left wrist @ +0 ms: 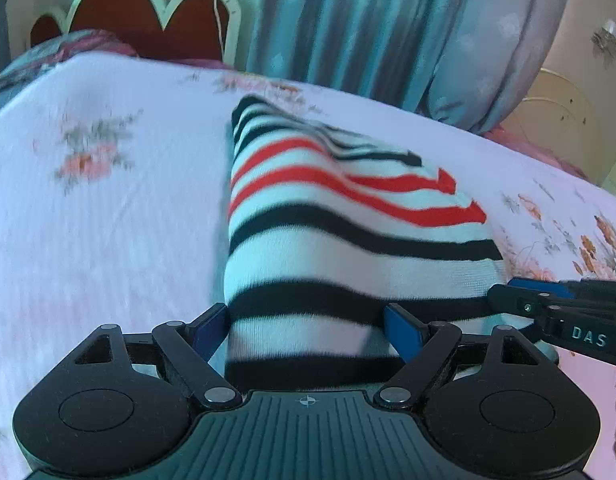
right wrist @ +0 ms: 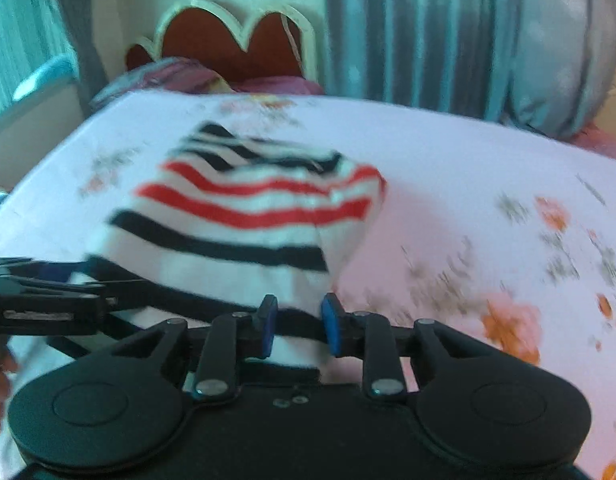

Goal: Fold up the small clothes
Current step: 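Open both grippers and press the folded bundle flat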

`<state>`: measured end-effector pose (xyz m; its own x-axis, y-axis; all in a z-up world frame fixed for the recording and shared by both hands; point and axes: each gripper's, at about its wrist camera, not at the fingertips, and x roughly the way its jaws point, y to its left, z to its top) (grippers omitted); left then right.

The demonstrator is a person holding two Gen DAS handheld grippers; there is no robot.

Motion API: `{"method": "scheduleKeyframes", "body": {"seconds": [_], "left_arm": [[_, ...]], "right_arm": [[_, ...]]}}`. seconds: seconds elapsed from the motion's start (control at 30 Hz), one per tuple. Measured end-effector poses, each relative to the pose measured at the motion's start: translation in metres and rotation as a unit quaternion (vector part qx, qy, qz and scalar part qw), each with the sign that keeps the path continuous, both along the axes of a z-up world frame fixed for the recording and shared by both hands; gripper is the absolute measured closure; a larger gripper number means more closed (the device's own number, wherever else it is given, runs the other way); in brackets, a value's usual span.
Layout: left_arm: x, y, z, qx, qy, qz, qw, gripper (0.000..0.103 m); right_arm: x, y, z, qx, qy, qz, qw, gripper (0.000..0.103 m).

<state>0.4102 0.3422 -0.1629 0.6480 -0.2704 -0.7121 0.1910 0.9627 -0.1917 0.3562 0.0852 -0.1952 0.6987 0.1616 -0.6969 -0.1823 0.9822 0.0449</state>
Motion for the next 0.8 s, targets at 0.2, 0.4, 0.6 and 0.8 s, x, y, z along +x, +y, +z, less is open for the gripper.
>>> {"method": "scheduleKeyframes", "body": {"seconds": [0.2,0.4,0.6,0.8], "left_arm": [[-0.004,0.004,0.002,-0.001,0.004,0.002,1.0,0.021],[-0.027,0.014,0.001,0.018,-0.008,-0.013,0.9997,0.021],[-0.024,0.014,-0.011,0.011,0.002,-0.008,0.9999,0.021],[-0.029,0.013,-0.007,0.02,-0.005,-0.02,0.9996,0.021]], "right_arm": [[0.0,-0.005,-0.007,0.036,0.016,-0.042,0.998,0.075],[-0.035,-0.007,0.0,0.028,0.005,-0.057,0.998,0.089],[-0.031,-0.016,-0.024,0.031,0.03,-0.103,0.994,0.089],[-0.055,-0.004,-0.005,0.03,-0.011,-0.113,0.993,0.084]]}}
